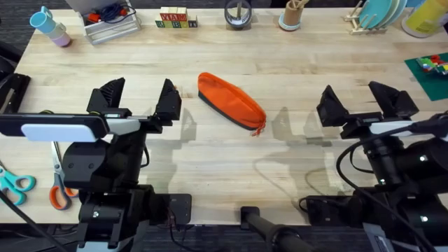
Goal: Unzip the bag, pick up the pens from the table one at a time and place them inside, then zip the bag closed.
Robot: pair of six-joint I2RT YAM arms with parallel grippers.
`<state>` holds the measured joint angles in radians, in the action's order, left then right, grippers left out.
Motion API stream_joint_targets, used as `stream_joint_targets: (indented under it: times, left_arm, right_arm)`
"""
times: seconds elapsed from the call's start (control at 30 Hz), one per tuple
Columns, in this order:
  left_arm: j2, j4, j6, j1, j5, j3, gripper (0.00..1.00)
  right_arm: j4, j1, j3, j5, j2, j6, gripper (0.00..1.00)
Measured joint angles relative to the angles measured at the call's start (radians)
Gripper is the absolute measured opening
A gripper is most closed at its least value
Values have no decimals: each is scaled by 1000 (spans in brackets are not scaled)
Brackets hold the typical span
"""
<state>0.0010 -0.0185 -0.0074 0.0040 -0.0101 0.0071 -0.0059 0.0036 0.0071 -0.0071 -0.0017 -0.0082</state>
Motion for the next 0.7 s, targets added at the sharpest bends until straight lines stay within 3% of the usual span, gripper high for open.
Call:
stream_joint_targets:
  times: [0.7]
  left_arm:
    - [0, 32, 0, 0, -1, 1, 993]
  right_arm:
    - [66, 0, 0, 0, 0, 0, 997]
